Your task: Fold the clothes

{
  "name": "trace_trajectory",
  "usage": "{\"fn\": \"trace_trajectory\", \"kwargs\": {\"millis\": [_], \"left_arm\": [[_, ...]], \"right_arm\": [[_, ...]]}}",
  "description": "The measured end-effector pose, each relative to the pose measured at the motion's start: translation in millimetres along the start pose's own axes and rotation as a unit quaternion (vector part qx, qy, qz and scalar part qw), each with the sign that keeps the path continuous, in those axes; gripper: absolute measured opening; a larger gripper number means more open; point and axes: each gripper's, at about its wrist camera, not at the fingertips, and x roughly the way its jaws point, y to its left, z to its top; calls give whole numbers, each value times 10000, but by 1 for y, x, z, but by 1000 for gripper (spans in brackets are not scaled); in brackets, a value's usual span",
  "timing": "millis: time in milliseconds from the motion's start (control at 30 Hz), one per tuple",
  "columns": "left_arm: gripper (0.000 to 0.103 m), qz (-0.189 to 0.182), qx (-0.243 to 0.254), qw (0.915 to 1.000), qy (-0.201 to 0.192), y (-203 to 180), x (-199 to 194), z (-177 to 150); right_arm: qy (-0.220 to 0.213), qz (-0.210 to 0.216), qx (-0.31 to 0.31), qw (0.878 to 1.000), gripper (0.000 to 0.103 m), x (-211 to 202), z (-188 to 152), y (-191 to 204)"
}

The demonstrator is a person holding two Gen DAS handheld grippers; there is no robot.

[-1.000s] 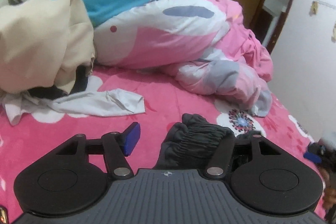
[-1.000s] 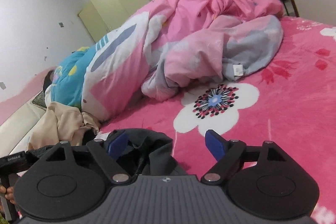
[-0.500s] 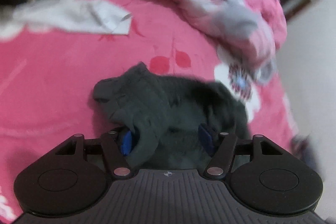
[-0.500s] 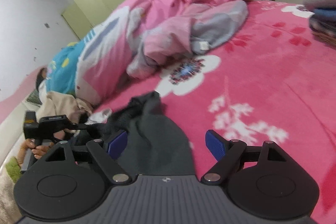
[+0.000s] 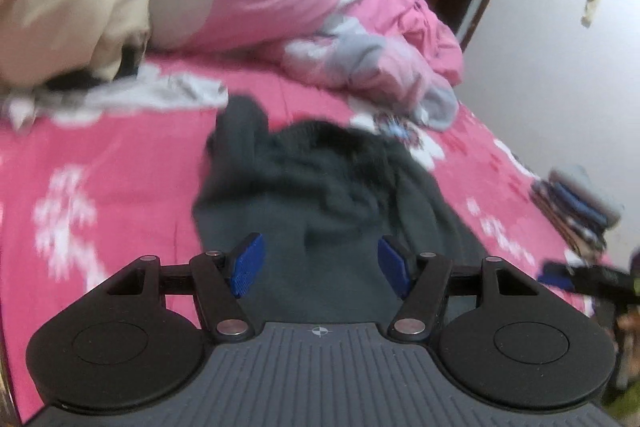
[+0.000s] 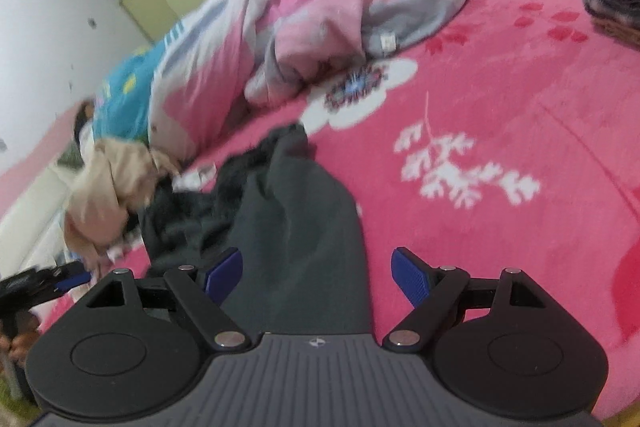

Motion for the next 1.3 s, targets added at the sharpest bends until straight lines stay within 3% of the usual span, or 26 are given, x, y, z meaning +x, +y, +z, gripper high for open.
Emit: {"fn": "trace_trajectory", "kwargs": {"millis": [133,200,233,267,300,367,400,433,533,633,700,833,933,967,1000,1033,1067,1100,1133,1200,1300], "left_arm": [[63,73,-63,10000,21,-8,2,-44],[63,100,-156,9998,98,-12,13,-57],[61,205,-153,9996,116,-15,18,-62],[58,352,-144,9992,94,-18,24,-67],[53,451,-145,9988,83,-20,29,-70],[27,733,-255,9969,105,-19,40,-74],[19,798,-349,9962,77,-16,41,-72],[5,864,-442,9953,49,-14,43,-71],[1,990,-651,9926,-257,-6,31,-63],[0,1165,-705,9890,-582,5,9,-50],[0,1308,-683,9870,-638,14,0,-48],[0,1537,-627,9851,-448,30,1,-54],[1,1447,-573,9868,-443,32,3,-52],[5,1388,-488,9877,-519,32,1,-48],[9,1358,-412,9882,-579,31,0,-44],[20,1331,-329,9885,-638,29,1,-38],[27,1278,-238,9890,-712,27,4,-31],[28,1210,-165,9895,-778,25,8,-22],[29,1150,-103,9900,-806,24,13,-14],[34,991,118,9924,-715,20,34,6],[35,857,456,9939,-522,14,77,31]], "right_arm": [[435,-278,-292,9982,83,24,-8,4],[651,-379,-373,9965,67,39,-13,5],[669,-398,-413,9961,65,44,-15,8],[642,-431,-493,9958,56,47,-18,13],[637,-431,-569,9954,37,50,-20,18],[682,-345,-714,9945,7,54,-24,25],[659,-345,-792,9941,4,55,-25,28],[576,-400,-877,9937,3,53,-24,30],[141,-273,-934,9952,1,32,-2,26],[-479,-580,-844,9936,1,-1,29,11],[-647,-803,-715,9921,1,-14,46,-5],[-550,-1667,-743,9817,2,-2,59,-33],[-275,-2230,-528,9730,7,18,64,-56],[-364,-2269,-425,9723,7,16,66,-57],[-523,-2255,-392,9720,9,12,67,-55],[-696,-2240,-401,9713,12,7,69,-51],[-902,-2206,-485,9700,23,2,72,-42],[-1126,-2150,-591,9683,31,-3,75,-31],[-1289,-2052,-707,9676,34,-5,78,-20],[-1301,-1641,-1078,9719,35,3,85,6],[-880,-887,-1799,9757,35,39,90,52]]}}
